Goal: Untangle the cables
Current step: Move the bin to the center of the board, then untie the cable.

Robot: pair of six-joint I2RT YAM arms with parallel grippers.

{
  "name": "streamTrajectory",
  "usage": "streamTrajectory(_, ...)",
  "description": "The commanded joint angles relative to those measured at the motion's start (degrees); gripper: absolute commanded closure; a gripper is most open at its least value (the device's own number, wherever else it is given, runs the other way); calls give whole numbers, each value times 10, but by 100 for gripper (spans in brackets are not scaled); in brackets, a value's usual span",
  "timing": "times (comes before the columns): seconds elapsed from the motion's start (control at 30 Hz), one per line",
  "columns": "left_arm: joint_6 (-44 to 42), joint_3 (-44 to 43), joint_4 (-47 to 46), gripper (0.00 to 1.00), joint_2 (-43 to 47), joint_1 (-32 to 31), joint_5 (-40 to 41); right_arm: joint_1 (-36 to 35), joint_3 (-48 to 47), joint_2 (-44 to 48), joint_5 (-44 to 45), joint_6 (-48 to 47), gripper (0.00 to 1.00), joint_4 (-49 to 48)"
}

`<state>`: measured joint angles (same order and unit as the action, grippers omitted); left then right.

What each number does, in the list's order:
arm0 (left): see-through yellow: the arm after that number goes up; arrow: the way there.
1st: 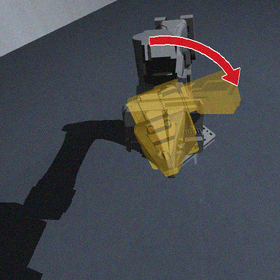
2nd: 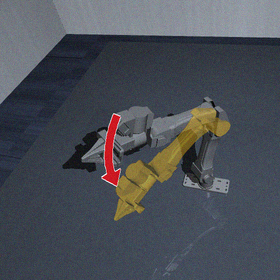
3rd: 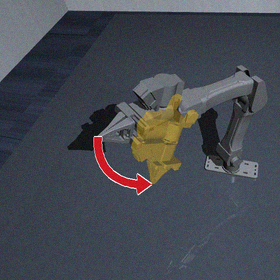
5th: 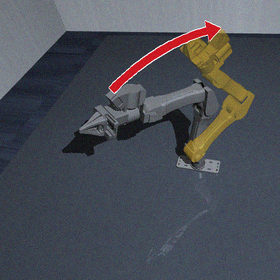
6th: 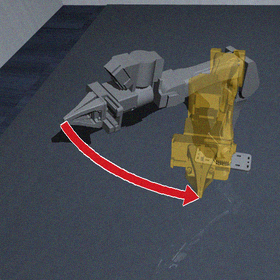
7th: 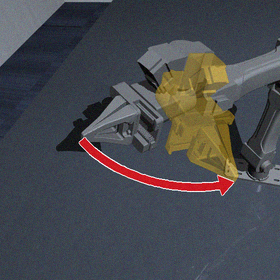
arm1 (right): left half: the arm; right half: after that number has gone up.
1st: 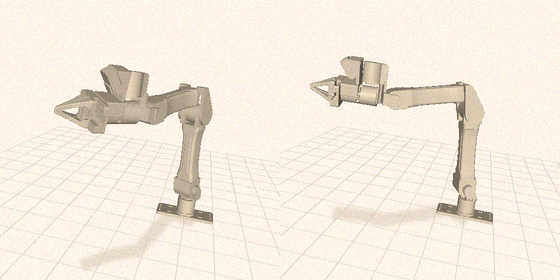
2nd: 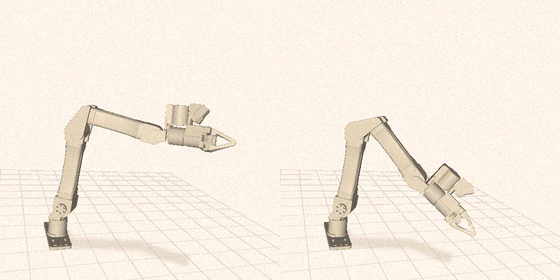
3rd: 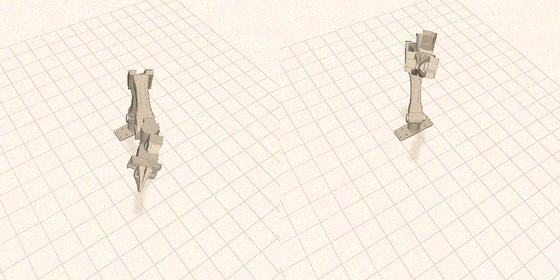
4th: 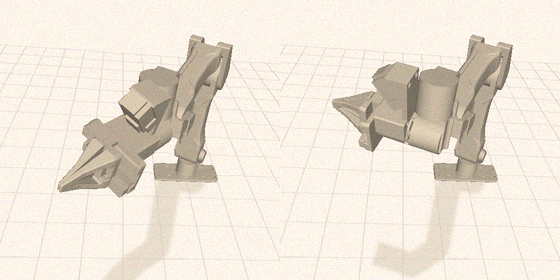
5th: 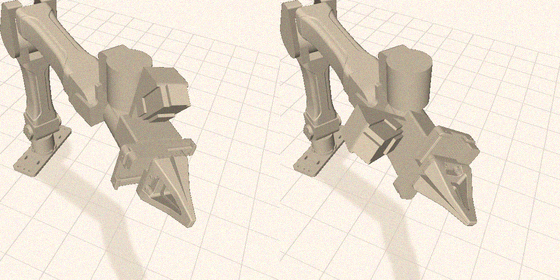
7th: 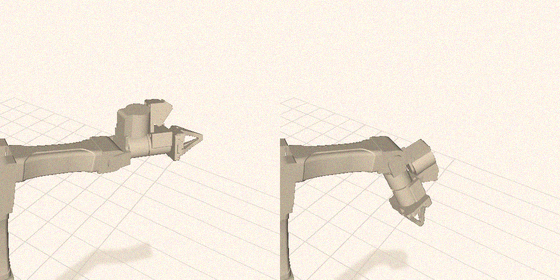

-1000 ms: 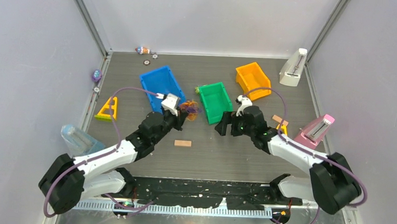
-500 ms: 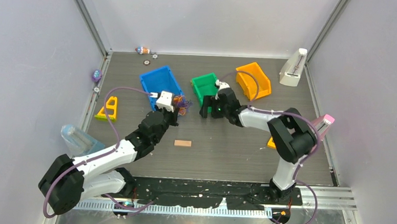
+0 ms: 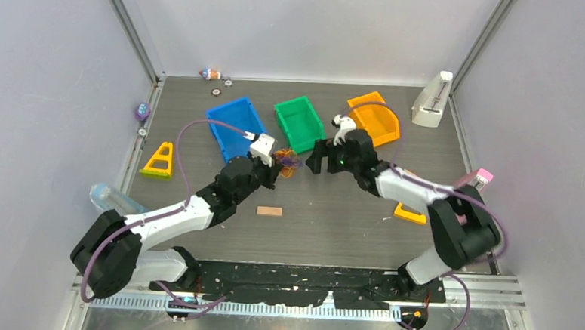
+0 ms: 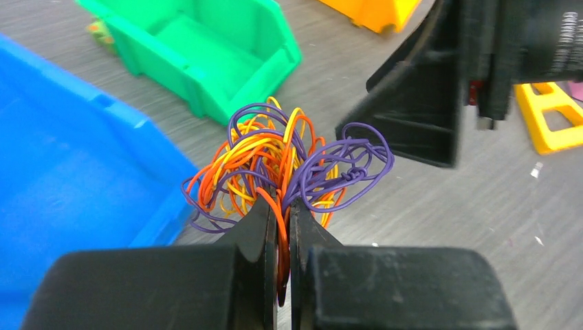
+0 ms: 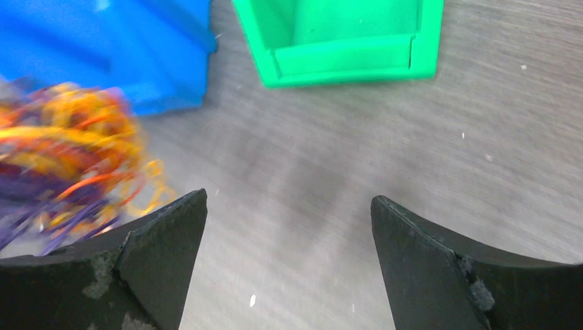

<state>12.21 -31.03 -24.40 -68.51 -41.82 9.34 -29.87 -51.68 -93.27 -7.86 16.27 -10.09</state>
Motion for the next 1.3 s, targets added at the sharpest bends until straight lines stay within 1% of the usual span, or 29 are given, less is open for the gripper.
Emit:
streamTrajectory(0.0, 4, -66, -18, 100, -44, 2, -153, 3, 122, 130, -26, -33, 7, -85)
streamTrajectory(0.03, 12, -81, -13, 100, -58, 2, -179, 3, 144, 160, -30, -34, 9, -117)
streamTrajectory(0.07, 19, -92, -9, 100, -70, 2, -197, 3, 189, 176, -35, -37, 9, -137)
streamTrajectory(0.17, 28, -100, -15, 100, -88, 2, -219, 3, 295, 238, -50, -34, 10, -253)
streamTrajectory(0.27, 28, -96, -17, 100, -89, 2, -219, 3, 338, 257, -113, -21, 11, -376)
streamTrajectory(0.3, 27, -96, -18, 100, -88, 2, -221, 3, 342, 256, -146, -20, 11, -388)
streamTrajectory(0.37, 25, -97, -23, 100, -90, 2, -235, 2, 339, 239, -183, -11, 14, -422)
streamTrajectory(0.43, 26, -96, -34, 100, -94, 2, -257, 2, 329, 221, -202, -1, 16, -440)
streamTrajectory(0.57, 34, -89, -63, 100, -93, 2, -305, 2, 314, 204, -213, 5, 21, -442)
streamTrajectory(0.67, 40, -76, -91, 100, -86, 2, -318, 3, 310, 207, -207, 0, 26, -430)
streamTrajectory(0.73, 39, -76, -91, 100, -86, 2, -320, 3, 313, 211, -208, -2, 33, -433)
streamTrajectory(0.77, 39, -79, -89, 100, -88, 2, -322, 2, 314, 211, -211, 1, 44, -438)
streamTrajectory(0.8, 39, -80, -85, 100, -89, 2, -320, 2, 315, 213, -211, 1, 53, -440)
streamTrajectory(0.83, 39, -83, -79, 100, -90, 2, -311, 2, 315, 214, -210, 2, 67, -440)
streamTrajectory(0.87, 40, -85, -67, 100, -89, 2, -292, 2, 316, 217, -200, 2, 73, -438)
streamTrajectory(0.9, 39, -86, -57, 100, -86, 2, -270, 2, 316, 222, -191, 1, 83, -432)
streamTrajectory(0.93, 38, -84, -49, 100, -80, 2, -239, 2, 316, 225, -164, -1, 86, -424)
streamTrajectory(0.97, 40, -80, -36, 100, -72, 2, -202, 2, 316, 233, -144, -3, 91, -400)
streamTrajectory(1.0, 42, -76, -31, 100, -65, 2, -164, 2, 312, 238, -87, -7, 93, -378)
streamTrajectory(1.03, 43, -69, -25, 100, -58, 3, -131, 2, 309, 247, -55, -8, 94, -332)
streamTrajectory(1.07, 45, -67, -14, 100, -52, 2, -95, 2, 304, 252, 17, -8, 94, -312)
streamTrajectory(1.1, 48, -68, 0, 100, -48, 2, -47, 4, 303, 262, 47, -6, 95, -277)
streamTrajectory(1.13, 49, -70, 19, 100, -46, 3, -14, 4, 303, 266, 117, 1, 95, -263)
streamTrajectory(1.2, 53, -76, 48, 100, -43, 3, 40, 7, 305, 277, 171, 8, 95, -234)
streamTrajectory(1.27, 58, -78, 67, 100, -41, 3, 77, 9, 306, 286, 196, 10, 95, -224)
